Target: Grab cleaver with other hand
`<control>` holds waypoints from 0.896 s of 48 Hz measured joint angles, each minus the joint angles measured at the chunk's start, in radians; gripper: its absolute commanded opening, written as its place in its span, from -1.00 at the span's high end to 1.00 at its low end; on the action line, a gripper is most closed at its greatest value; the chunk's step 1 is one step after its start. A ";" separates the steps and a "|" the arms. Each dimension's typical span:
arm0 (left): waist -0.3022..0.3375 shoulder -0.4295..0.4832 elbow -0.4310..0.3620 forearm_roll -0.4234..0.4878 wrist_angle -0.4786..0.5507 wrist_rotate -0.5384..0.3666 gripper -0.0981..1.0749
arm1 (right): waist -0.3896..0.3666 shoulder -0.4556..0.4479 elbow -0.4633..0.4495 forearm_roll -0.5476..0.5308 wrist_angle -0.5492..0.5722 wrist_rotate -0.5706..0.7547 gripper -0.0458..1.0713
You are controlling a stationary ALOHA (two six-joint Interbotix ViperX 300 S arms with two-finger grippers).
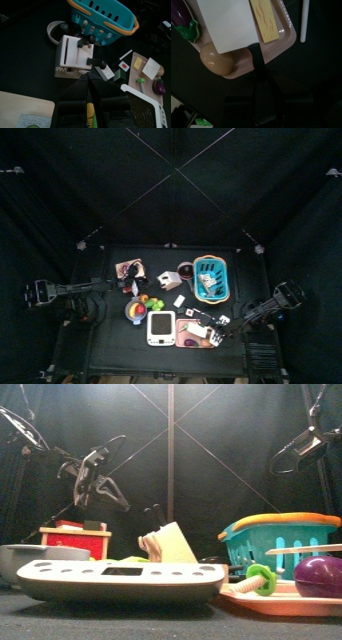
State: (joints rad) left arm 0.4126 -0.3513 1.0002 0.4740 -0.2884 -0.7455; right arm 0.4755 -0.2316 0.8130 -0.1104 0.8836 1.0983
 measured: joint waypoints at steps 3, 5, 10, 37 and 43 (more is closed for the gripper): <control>-0.002 0.000 0.000 0.000 0.000 -0.002 0.09 | -0.008 0.000 0.000 0.000 0.000 0.000 0.00; -0.003 0.000 0.000 0.002 0.000 0.000 0.09 | -0.009 0.000 0.000 -0.002 -0.002 0.000 0.00; -0.003 0.000 0.000 0.009 -0.002 0.000 0.09 | -0.012 0.002 -0.003 -0.011 -0.005 0.000 0.00; -0.086 -0.110 0.071 0.178 -0.278 0.008 -0.08 | -0.074 0.061 -0.170 -0.291 0.034 0.005 0.00; -0.086 -0.121 0.078 0.124 -0.279 0.005 -0.32 | -0.110 0.087 -0.222 -0.337 0.083 0.002 0.00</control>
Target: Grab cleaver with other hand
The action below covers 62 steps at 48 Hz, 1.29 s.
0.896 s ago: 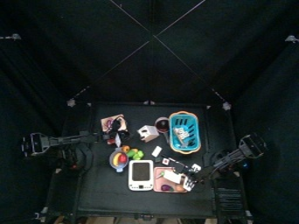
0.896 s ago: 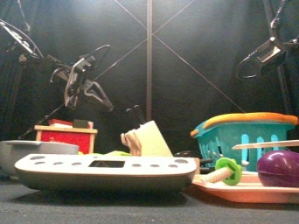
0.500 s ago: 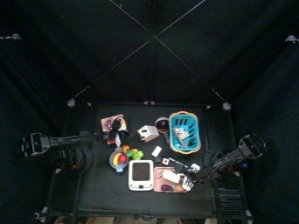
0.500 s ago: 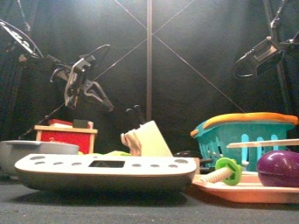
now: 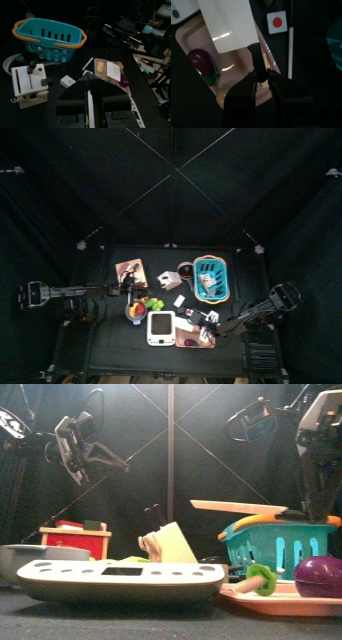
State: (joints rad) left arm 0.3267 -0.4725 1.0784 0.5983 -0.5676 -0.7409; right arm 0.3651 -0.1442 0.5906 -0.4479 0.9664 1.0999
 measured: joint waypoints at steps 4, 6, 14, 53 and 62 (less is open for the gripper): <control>0.002 0.000 0.000 -0.034 0.000 -0.003 -0.44 | -0.011 0.028 -0.034 -0.051 0.044 -0.005 0.00; 0.000 0.002 0.000 -0.046 0.000 -0.003 -0.49 | -0.012 0.044 -0.054 -0.092 0.075 -0.002 0.00; -0.008 0.000 0.000 -0.144 0.000 -0.006 -0.50 | -0.018 0.103 -0.144 -0.250 0.222 0.011 0.00; -0.094 0.121 -0.064 -0.135 -0.061 -0.006 -0.40 | -0.023 0.262 -0.339 -0.640 0.377 0.026 0.00; -0.087 0.126 -0.066 -0.140 -0.084 -0.008 0.20 | -0.023 0.273 -0.341 -0.640 0.367 0.026 -0.03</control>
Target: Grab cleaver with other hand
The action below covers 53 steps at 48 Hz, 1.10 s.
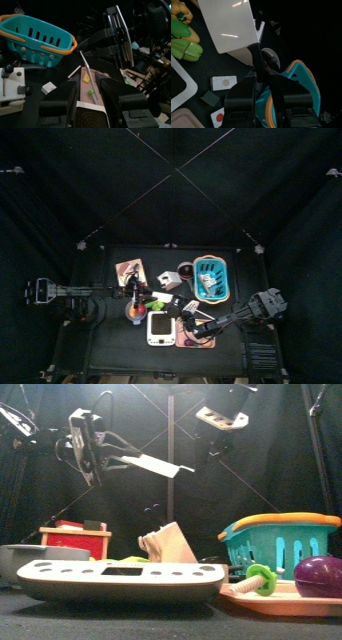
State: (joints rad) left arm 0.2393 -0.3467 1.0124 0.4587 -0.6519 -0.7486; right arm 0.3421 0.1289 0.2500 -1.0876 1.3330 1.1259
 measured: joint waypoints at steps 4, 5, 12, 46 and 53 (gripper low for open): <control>0.003 0.000 0.000 0.000 0.000 0.002 0.32 | 0.000 0.002 -0.002 0.000 0.000 0.011 -0.08; 0.003 0.000 0.000 0.000 0.000 0.002 0.32 | 0.002 0.002 -0.006 0.000 0.002 0.014 -0.14; 0.006 0.000 0.003 0.002 0.000 0.005 0.32 | 0.000 0.002 -0.031 0.002 -0.057 0.034 -0.71; 0.021 -0.003 0.012 0.072 0.020 0.009 0.32 | 0.055 -0.052 -0.100 0.034 -0.170 0.193 -0.88; 0.021 -0.003 0.011 0.083 0.021 0.012 0.32 | 0.051 -0.060 -0.091 0.040 -0.236 0.224 -0.88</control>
